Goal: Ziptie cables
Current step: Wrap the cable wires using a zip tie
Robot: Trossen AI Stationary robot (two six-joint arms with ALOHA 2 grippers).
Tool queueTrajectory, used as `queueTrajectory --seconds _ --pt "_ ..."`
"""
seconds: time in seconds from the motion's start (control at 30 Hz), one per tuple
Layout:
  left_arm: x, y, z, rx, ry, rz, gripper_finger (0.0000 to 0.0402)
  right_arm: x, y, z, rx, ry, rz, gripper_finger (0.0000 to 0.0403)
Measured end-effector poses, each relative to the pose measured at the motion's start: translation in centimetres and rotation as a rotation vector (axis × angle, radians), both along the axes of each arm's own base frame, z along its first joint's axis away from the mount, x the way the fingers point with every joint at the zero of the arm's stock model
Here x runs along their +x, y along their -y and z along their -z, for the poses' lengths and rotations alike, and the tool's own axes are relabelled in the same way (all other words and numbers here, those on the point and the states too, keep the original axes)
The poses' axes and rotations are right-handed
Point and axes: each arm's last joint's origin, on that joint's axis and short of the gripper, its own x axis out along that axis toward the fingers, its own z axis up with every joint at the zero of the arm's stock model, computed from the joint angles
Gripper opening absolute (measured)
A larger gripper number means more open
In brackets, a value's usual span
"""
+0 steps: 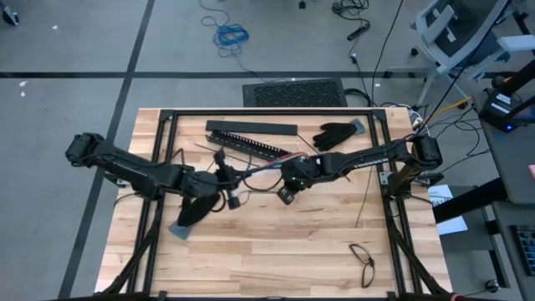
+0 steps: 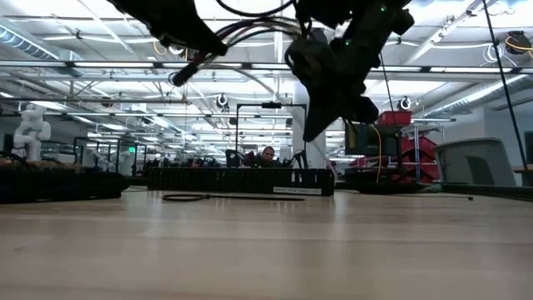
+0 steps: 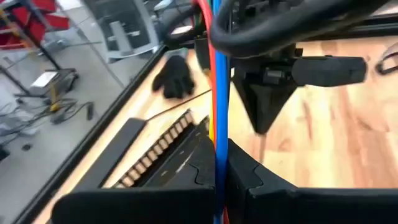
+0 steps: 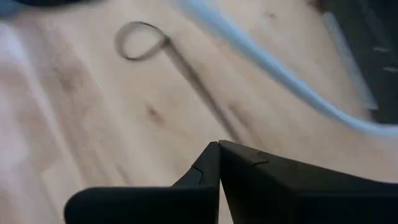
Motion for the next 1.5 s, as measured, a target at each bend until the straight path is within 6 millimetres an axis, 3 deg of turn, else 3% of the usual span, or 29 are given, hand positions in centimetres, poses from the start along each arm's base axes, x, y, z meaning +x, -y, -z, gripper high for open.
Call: queueTrajectory --seconds 0.17,0.33,0.47,0.6,0.8,0.9,1.03,1.13,1.3,1.5 --pt "-1.7 -0.4 0.1 -0.087 -0.024 -0.094 0.0007 -0.2 1.0 0.1 -0.017 -0.031 -0.044 0.0000" --pt "-3.2 0.2 2.1 -0.157 -0.031 -0.146 0.0007 -1.6 1.3 0.8 -0.059 -0.186 -0.063 0.0000" --pt "-3.2 1.1 3.8 -0.251 0.077 -0.123 0.0007 -2.8 2.9 0.5 -0.117 -0.276 -0.019 0.0000" --pt "-2.6 1.2 6.5 -0.337 0.189 -0.123 0.0007 -5.0 5.1 -2.8 -0.210 -0.223 0.081 0.0000" --pt "-0.2 -0.3 8.9 -0.398 0.327 -0.186 0.0007 -10.5 7.6 -9.3 -0.278 -0.032 0.222 0.0000" --pt "1.5 -1.3 10.3 -0.361 0.234 -0.127 0.0007 -13.2 7.7 -11.4 -0.283 0.037 0.278 0.0000" --pt "2.5 -1.5 12.6 -0.364 0.044 -0.082 0.0007 -15.6 7.0 -12.8 -0.281 0.075 0.301 0.0000" --pt "2.4 -1.6 12.8 -0.343 -0.007 -0.101 0.0015 -16.2 6.3 -12.8 -0.261 0.038 0.293 0.0000" --pt "2.4 -1.7 11.7 -0.267 0.014 -0.087 0.0017 -15.6 6.1 -12.5 -0.264 0.030 0.259 0.0000" --pt "2.0 -1.6 13.0 -0.235 -0.114 -0.057 0.0017 -14.8 6.3 -12.2 -0.276 0.030 0.242 0.0000"
